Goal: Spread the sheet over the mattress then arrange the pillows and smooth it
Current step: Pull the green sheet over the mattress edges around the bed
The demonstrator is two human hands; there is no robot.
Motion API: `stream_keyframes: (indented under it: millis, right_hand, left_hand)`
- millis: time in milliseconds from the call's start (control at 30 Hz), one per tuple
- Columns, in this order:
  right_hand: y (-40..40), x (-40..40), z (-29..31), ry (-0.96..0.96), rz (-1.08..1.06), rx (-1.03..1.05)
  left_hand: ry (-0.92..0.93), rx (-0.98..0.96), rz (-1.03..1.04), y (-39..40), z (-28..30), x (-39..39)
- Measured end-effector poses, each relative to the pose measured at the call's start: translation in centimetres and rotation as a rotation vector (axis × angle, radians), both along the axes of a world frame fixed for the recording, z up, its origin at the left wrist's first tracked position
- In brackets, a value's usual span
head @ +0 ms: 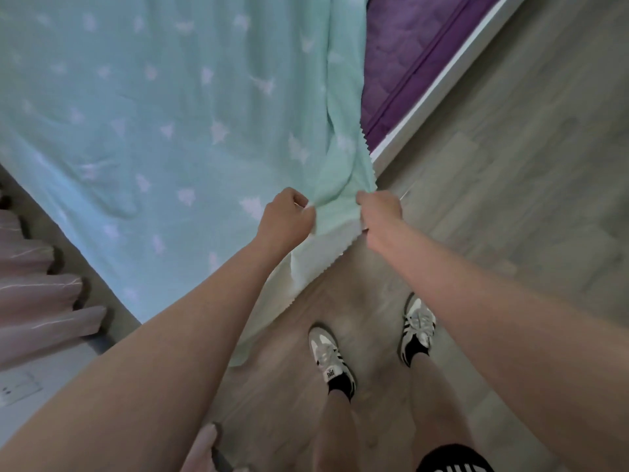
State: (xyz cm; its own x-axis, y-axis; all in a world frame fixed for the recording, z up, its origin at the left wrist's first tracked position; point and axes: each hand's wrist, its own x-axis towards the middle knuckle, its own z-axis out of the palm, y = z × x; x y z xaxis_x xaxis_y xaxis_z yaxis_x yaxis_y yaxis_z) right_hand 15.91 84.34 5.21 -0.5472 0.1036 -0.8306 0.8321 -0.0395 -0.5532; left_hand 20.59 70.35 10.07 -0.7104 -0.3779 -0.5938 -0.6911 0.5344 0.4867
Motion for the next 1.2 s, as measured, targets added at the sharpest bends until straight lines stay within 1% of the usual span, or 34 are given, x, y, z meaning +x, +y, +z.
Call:
stream_keyframes:
  millis: [67,133,200,267,367,433,500,633,700,900,1067,1200]
  right_hand:
    - [3.3,1.5,-2.0,-0.044,0.012,0.178]
    - [6.3,2.9,-4.3,-0.119,-0.006,0.271]
    - [8.5,3.7,-6.0,-0.233,-0.035,0.264]
    - [9.9,3.8,-7.1,-0.293,-0.030,0.258]
    - [10.7,3.2,-6.8,-0.354,0.063,0.233]
    - [11.1,2.8,-6.0,-0.454,0.131,0.158]
    - [11.8,2.1,-5.1,-0.495,0.199,0.087]
    - [14.2,-0.6,-3.9,-0.471,0.217,0.013]
    - [15.3,-2.5,-3.2,-0.441,0.229,0.009]
    - [17.5,-10.5,-0.1,-0.326,0.241,-0.001]
    - [17.1,-17.7,3.0,-0.221,0.246,-0.019]
    - [15.7,-23.4,4.4,-0.186,0.264,-0.005]
  left_hand:
    - [-0.061,0.025,-0.001,1.2,-0.6,0.0]
    - [-0.108,0.039,-0.004,2.2,-1.1,-0.2]
    - [-0.133,0.039,0.003,3.2,-1.7,-0.6]
    - [-0.149,0.040,0.000,4.0,-2.2,-1.1]
    - [-0.167,0.038,-0.033,5.5,-2.8,-1.9]
    - [-0.151,0.039,-0.038,6.7,-3.1,-2.6]
    - [-0.142,0.037,-0.038,8.0,-3.2,-3.7]
    - [-0.182,0.063,-0.056,10.8,-2.8,-6.5]
    - [-0.184,0.067,-0.055,12.1,-1.9,-8.4]
    - [-0.115,0.057,-0.048,15.0,1.3,-15.2]
    - [-0.066,0.060,-0.050,15.3,3.3,-20.8]
    - [-0.049,0.065,-0.038,14.1,3.5,-25.4]
